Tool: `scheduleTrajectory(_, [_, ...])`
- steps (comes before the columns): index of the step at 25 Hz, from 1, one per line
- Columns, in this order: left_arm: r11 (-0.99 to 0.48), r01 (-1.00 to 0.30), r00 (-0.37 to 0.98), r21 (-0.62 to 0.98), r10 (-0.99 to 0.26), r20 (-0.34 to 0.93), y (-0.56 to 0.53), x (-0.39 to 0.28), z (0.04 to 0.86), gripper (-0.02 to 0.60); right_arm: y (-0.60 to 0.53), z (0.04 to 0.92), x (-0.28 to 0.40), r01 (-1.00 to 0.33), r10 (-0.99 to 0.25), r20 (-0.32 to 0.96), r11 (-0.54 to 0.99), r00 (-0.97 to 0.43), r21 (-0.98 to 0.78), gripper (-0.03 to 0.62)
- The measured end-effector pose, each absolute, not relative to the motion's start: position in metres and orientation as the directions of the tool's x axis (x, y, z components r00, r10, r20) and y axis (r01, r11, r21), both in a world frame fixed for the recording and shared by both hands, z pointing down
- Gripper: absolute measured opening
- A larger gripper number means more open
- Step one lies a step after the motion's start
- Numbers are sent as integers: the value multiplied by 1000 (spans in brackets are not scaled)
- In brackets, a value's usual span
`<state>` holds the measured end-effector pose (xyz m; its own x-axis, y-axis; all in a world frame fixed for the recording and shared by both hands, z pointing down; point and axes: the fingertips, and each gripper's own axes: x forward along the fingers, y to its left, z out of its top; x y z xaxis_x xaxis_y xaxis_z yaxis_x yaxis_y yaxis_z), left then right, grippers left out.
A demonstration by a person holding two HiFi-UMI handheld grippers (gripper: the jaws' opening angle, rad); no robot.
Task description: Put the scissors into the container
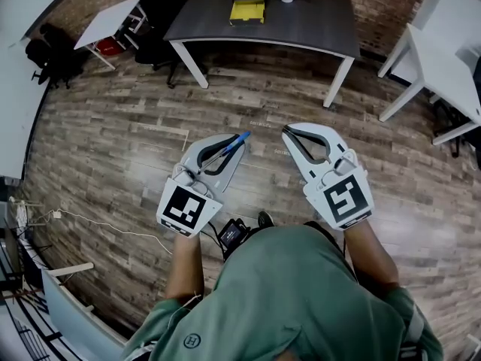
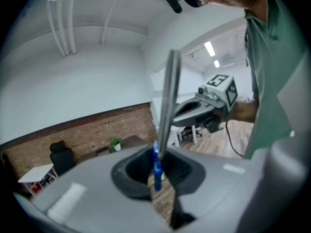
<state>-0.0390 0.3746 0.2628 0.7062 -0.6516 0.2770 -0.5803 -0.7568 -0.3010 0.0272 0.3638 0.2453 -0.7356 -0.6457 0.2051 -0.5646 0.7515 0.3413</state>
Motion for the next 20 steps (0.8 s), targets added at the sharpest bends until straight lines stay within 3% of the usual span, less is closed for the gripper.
scheduleTrajectory(7, [-766, -575, 722, -287, -640, 263, 349, -56, 265, 37, 341, 246, 10, -567, -654, 223, 746, -723, 350, 8])
scheduleTrajectory(20, [-721, -633, 666, -282, -693, 275, 266, -34, 263, 37, 251, 245, 39, -513, -599, 234, 788, -766, 339, 8])
